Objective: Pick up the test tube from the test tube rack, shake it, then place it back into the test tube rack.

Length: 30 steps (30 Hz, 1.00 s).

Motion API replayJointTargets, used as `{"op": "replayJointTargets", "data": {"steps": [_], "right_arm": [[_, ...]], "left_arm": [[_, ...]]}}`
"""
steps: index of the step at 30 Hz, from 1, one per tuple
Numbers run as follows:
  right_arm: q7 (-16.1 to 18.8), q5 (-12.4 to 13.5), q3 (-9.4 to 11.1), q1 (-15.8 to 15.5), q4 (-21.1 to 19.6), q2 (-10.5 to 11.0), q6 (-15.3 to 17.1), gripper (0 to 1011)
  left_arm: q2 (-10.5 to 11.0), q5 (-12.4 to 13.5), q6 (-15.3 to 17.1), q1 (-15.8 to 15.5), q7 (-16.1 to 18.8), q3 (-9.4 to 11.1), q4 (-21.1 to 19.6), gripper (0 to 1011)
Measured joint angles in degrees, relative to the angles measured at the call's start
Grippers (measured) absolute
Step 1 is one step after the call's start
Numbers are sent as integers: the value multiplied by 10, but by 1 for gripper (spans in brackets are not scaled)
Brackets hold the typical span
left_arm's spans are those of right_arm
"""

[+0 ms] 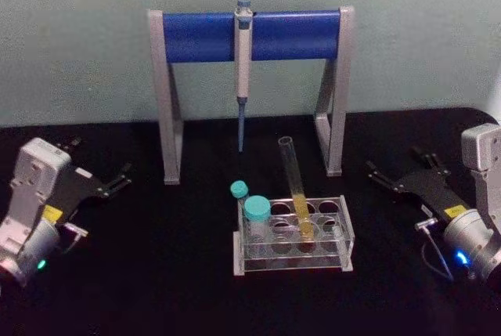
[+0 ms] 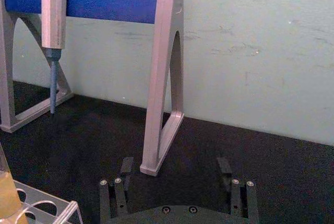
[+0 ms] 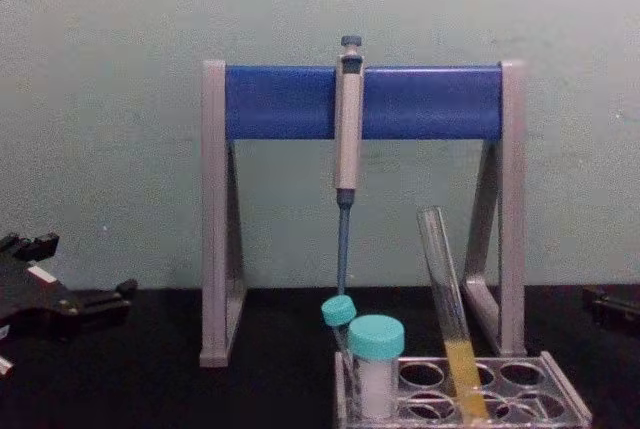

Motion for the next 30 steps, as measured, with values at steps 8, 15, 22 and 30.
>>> {"op": "replayJointTargets", "data": {"steps": [8, 15, 22, 30], "right_arm": [[0, 0, 0, 0, 0, 0, 0, 1000], [0, 0, 0, 0, 0, 0, 0, 1000], [0, 0, 0, 0, 0, 0, 0, 1000], [0, 0, 0, 0, 0, 0, 0, 1000]], "left_arm": [[0, 0, 0, 0, 0, 0, 0, 1001], [0, 0, 0, 0, 0, 0, 0, 1001], [0, 0, 0, 0, 0, 0, 0, 1001], [0, 0, 0, 0, 0, 0, 0, 1001]]}}
